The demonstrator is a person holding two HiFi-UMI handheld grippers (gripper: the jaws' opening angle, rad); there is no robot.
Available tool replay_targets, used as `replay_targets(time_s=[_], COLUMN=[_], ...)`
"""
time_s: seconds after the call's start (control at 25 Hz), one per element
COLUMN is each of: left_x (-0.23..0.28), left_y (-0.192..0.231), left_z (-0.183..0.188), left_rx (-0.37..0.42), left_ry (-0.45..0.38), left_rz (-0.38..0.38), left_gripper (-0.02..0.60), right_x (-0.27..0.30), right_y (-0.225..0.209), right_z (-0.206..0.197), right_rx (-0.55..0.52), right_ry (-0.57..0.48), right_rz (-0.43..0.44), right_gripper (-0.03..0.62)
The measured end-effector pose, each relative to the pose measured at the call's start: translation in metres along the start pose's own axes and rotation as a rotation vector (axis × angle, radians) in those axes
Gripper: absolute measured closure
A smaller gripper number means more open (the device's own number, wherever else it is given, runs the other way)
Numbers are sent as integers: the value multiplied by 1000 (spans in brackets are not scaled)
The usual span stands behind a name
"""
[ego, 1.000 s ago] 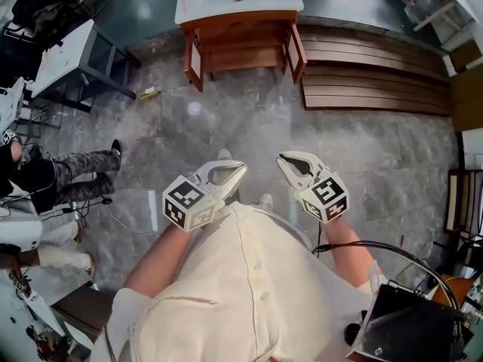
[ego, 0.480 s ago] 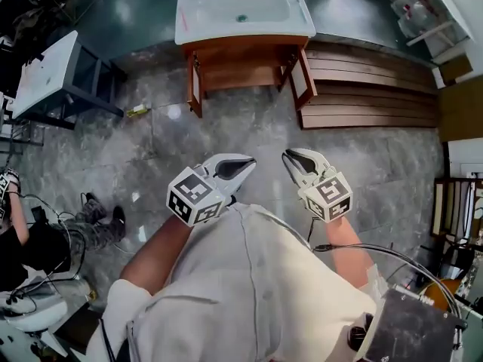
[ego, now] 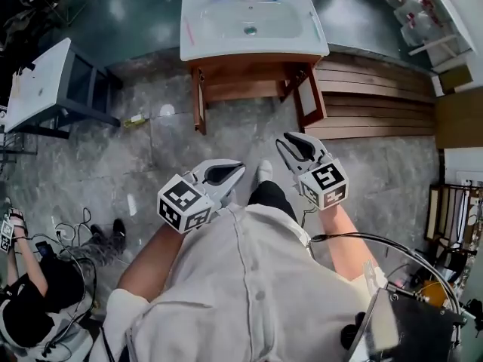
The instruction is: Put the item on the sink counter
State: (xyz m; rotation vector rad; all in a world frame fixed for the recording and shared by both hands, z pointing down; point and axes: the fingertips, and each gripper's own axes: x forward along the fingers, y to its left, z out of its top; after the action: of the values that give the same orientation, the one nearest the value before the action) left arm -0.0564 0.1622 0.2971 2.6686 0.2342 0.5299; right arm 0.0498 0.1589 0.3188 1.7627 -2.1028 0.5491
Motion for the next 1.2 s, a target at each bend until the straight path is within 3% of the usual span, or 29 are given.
replay_targets(time_s=[0.28, 0.68, 1.0, 1.2], left_x=[32, 110, 158, 169], left_y=[63, 137, 174, 198], left_z=[28, 103, 141, 159], left_rx=[-20, -37, -70, -69], left_ry=[-1, 7, -8, -6], left_rz=[74, 157, 220, 267], left_gripper=[577, 577, 577, 577], right_x=[44, 113, 158, 190], right_y=[-102, -282, -407, -471], right_z=[10, 33, 30, 12], right_rx=[18, 6, 19, 92], right_ry=[10, 34, 71, 111], right_rz=[-50, -98, -184, -245], right_gripper=[517, 517, 517, 513])
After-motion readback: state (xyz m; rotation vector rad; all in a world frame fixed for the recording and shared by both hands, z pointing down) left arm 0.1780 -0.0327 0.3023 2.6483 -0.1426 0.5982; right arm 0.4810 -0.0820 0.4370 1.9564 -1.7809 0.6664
